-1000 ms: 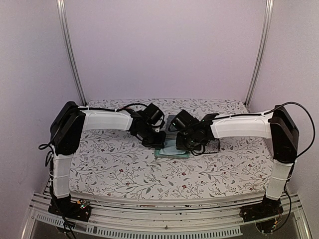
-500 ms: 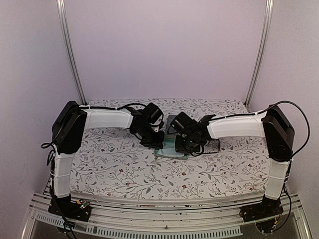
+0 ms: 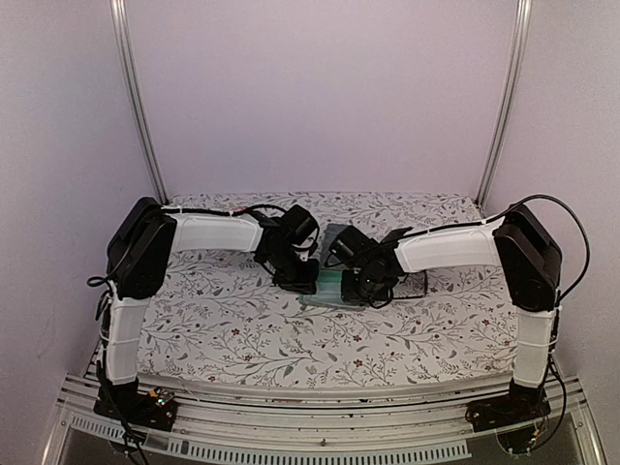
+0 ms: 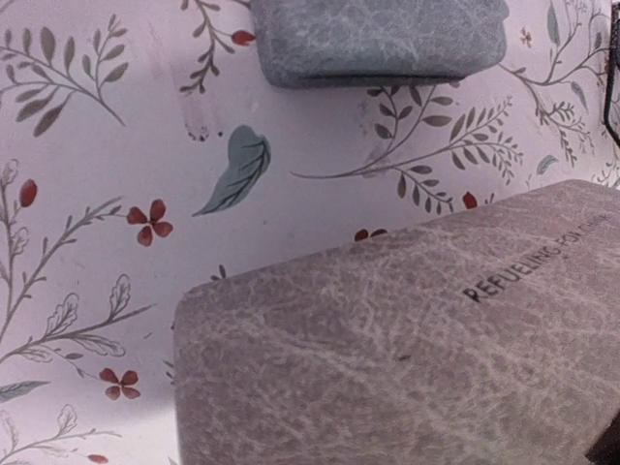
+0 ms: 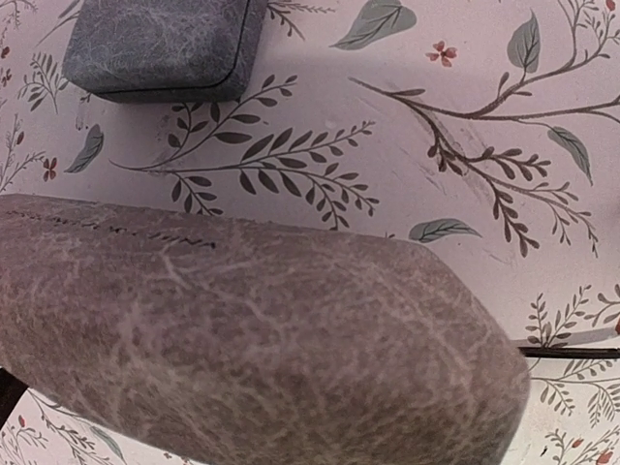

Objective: Organize the sunglasses
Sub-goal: Place the glasses cleaning cloth in the sunglasses case, then pick up the sunglasses from the center of the board, then fold the sunglasses.

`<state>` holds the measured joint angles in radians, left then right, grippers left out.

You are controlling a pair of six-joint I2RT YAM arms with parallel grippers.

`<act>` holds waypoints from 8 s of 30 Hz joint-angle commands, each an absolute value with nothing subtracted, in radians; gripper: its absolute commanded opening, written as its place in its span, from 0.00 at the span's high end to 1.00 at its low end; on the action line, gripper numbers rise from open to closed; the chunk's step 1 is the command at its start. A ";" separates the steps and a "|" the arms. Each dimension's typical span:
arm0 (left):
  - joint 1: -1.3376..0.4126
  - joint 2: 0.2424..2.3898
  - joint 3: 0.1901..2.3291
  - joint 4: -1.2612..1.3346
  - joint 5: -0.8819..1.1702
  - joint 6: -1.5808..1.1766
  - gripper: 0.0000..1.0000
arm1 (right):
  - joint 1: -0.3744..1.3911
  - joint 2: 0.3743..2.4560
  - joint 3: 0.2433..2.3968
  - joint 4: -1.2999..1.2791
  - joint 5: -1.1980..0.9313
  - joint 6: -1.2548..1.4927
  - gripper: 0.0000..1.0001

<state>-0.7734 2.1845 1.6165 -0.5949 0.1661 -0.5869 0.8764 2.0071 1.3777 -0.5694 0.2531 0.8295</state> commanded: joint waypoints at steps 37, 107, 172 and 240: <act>-0.769 2.204 1.513 -0.432 0.197 -0.636 0.82 | 0.859 2.074 1.378 -0.476 0.245 0.846 0.70; -0.687 1.490 1.041 -0.221 0.047 -0.597 0.49 | 0.399 1.950 1.385 -0.697 0.284 0.598 0.97; -0.784 1.281 1.054 0.348 0.721 -0.611 0.57 | 0.859 1.540 1.289 0.324 -0.710 0.536 0.96; -0.744 1.174 1.033 0.328 0.278 -0.613 1.00 | 0.901 1.240 1.015 -0.017 -0.587 0.394 0.66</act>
